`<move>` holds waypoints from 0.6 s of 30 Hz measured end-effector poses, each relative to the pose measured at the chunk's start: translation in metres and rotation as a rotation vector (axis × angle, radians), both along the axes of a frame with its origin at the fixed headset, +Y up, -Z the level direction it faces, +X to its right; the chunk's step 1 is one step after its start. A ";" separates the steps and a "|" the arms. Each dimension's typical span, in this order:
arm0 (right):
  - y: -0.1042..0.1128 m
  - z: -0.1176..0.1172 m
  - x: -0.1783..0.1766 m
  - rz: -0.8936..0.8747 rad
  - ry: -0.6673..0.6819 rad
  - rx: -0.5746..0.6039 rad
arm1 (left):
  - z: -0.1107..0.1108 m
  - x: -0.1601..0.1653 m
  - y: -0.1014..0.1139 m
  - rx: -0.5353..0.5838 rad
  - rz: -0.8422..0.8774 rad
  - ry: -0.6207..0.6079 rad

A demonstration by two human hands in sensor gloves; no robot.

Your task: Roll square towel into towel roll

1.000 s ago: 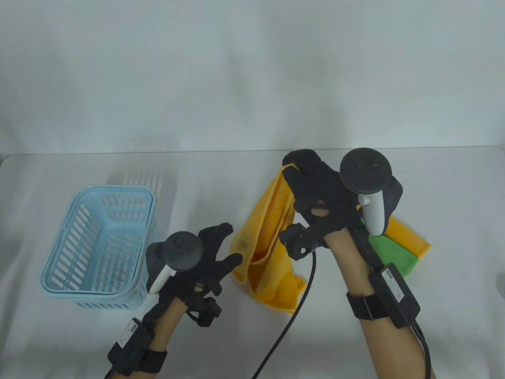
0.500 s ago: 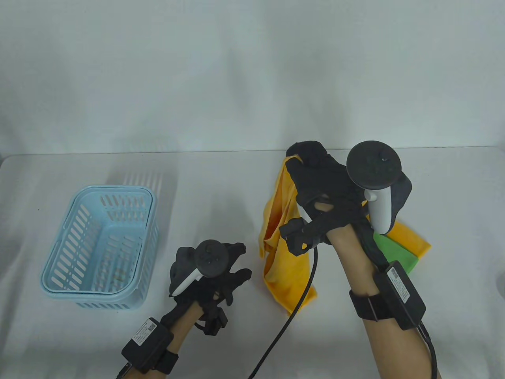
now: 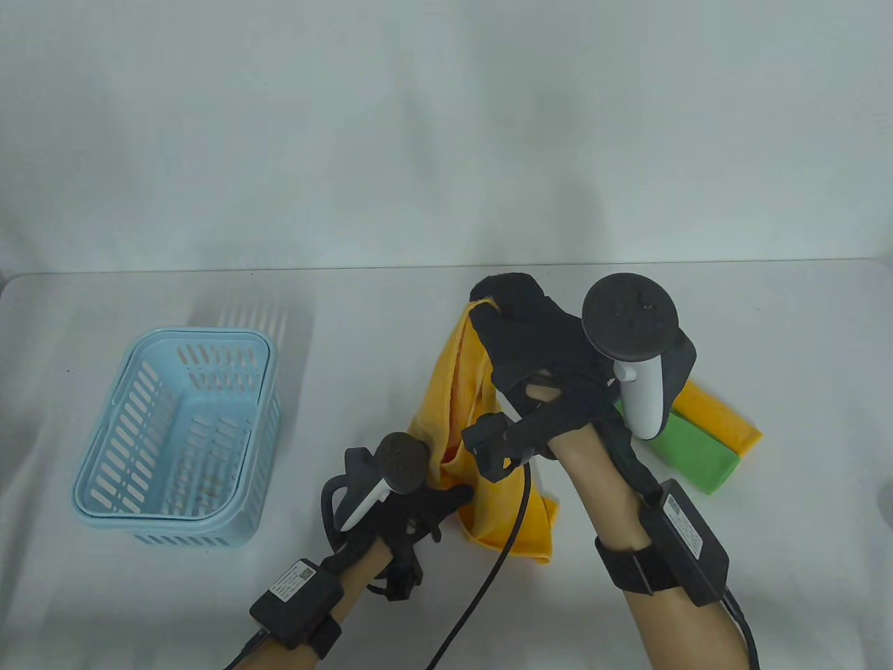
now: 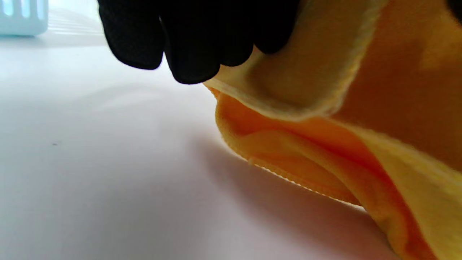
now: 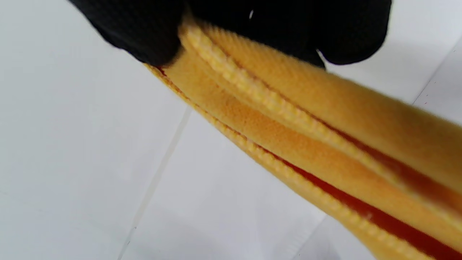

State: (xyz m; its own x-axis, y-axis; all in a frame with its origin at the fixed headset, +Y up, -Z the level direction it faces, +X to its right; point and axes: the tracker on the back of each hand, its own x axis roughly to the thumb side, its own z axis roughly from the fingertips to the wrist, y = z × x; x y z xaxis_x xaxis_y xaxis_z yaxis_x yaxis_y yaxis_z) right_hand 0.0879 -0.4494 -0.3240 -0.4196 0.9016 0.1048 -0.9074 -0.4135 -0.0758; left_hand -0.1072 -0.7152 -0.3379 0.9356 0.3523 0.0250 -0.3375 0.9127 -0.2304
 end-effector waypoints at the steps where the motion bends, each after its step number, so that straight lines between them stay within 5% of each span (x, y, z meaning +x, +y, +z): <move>1: 0.001 0.001 -0.001 0.005 0.003 0.004 | 0.000 0.001 -0.001 -0.003 -0.001 -0.014; 18: 0.013 -0.010 0.055 0.033 -0.157 0.009 | -0.004 -0.041 0.024 0.021 0.194 0.035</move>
State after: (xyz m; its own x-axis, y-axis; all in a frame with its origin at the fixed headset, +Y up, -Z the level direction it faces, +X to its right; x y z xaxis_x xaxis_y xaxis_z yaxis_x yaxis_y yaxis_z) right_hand 0.1430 -0.4360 -0.3340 -0.4606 0.8865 0.0433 -0.8700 -0.4413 -0.2199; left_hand -0.1478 -0.6908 -0.3415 0.8506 0.5257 0.0032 -0.5149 0.8343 -0.1971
